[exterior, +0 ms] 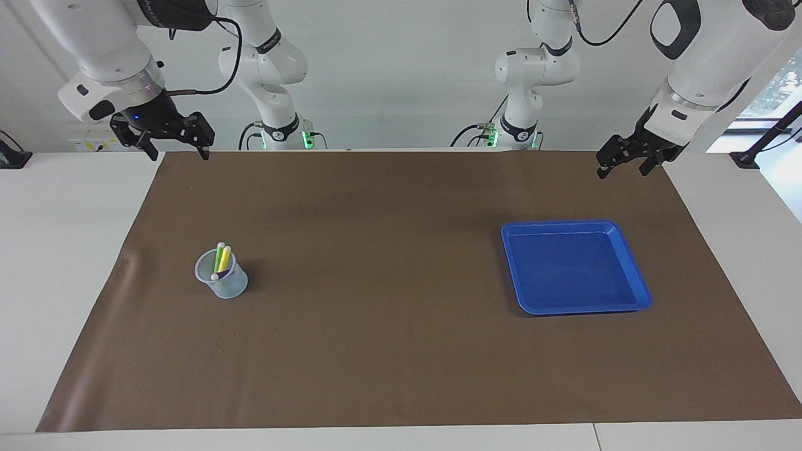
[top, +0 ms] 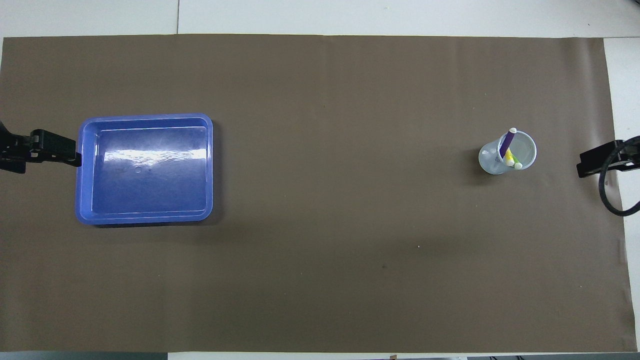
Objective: Transfer and insert pens with both arms
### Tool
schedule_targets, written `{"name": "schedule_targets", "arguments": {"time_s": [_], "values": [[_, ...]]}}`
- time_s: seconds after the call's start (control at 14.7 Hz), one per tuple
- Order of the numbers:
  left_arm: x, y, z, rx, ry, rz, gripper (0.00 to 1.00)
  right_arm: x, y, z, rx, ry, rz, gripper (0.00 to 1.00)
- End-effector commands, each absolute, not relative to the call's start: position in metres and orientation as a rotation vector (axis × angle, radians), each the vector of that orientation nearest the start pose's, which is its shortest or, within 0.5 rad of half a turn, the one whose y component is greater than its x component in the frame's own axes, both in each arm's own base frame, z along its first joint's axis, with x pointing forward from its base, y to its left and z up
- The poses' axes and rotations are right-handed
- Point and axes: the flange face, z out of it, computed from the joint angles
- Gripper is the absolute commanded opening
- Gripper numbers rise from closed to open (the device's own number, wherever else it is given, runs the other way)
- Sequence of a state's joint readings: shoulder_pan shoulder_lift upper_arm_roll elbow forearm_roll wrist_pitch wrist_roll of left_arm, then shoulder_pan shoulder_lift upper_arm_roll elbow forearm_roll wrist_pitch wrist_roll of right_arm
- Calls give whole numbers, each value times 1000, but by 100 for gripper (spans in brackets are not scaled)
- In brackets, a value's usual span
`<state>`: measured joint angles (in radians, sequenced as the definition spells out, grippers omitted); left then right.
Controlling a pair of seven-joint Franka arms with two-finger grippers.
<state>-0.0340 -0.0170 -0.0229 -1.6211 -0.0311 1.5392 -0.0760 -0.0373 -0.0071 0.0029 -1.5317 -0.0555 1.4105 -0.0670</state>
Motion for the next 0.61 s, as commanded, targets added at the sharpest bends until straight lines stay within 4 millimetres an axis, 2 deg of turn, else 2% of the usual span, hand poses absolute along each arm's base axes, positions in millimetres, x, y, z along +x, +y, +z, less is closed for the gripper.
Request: {"name": "schedule_targets", "arguments": {"time_s": [0.0, 0.14, 0.41, 0.54], "values": [[536, -33, 607, -3141, -36, 97, 100, 535, -25, 638, -3181, -12, 159, 100], [537, -32, 609, -3143, -20, 73, 100, 528, -23, 641, -3181, -5, 151, 100], [538, -33, 608, -3143, -27, 75, 100, 528, -22, 642, -3154, 56, 141, 100], [538, -33, 608, -3143, -24, 75, 100, 529, -29, 640, -3150, 75, 143, 100]]}}
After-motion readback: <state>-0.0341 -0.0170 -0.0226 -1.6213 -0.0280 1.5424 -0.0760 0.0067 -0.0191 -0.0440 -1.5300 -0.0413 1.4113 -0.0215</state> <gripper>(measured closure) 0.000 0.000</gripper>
